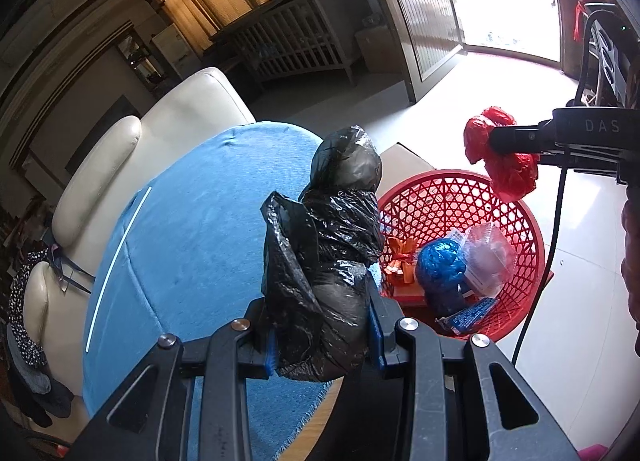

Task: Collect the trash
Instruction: 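Lower both held bags over the red wastebasket opening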

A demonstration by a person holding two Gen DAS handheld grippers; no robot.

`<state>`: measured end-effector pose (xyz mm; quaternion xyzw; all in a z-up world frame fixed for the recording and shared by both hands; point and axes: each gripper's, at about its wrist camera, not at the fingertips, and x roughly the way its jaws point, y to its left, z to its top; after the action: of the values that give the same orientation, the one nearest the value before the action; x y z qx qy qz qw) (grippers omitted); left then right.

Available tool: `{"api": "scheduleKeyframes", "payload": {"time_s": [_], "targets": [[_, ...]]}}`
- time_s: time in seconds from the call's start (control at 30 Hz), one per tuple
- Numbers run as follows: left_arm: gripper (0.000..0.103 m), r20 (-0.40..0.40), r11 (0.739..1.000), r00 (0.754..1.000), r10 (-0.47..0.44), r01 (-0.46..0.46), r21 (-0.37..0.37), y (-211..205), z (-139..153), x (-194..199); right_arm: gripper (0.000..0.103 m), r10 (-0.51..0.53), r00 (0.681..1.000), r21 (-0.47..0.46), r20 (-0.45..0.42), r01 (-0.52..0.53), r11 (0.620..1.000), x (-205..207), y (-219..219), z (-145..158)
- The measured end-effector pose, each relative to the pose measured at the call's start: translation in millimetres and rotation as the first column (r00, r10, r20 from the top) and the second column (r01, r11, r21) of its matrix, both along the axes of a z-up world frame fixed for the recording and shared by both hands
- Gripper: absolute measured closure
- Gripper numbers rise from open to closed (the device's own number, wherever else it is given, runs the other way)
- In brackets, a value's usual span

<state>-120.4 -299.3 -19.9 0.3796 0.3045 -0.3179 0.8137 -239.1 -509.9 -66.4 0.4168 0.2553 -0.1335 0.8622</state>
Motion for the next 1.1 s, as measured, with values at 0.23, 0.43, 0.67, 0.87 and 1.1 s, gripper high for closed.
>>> {"api": "scheduleKeyframes", "payload": {"time_s": [0.23, 0.43, 0.67, 0.87, 1.1], "targets": [[0.066, -0.003, 1.000, 1.000, -0.008, 0.008, 0.010, -8, -6, -5, 0.059, -0.014, 1.000, 0.014, 0.006, 0.013, 1.000, -9, -5, -4], [0.066, -0.012, 1.000, 1.000, -0.019, 0.020, 0.015, -12, -10, -7, 0.059, -0.024, 1.000, 0.020, 0.006, 0.024, 1.000, -14, -8, -5], [0.066, -0.029, 0.999, 0.999, -0.024, 0.025, 0.022, -15, -16, -5, 0.059, -0.034, 0.999, 0.026, -0.008, 0.034, 0.999, -15, -9, -7], [0.066, -0.047, 0.999, 0.999, -0.025, 0.026, 0.026, -16, -22, -1, 0.059, -0.032, 0.999, 0.030, -0.025, 0.033, 0.999, -9, -8, -11], [0.066, -0.061, 0.999, 0.998, -0.026, 0.028, 0.030, -17, -27, 0, 0.059, -0.030, 0.999, 0.033, -0.040, 0.031, 0.999, -3, -8, -14]]}}
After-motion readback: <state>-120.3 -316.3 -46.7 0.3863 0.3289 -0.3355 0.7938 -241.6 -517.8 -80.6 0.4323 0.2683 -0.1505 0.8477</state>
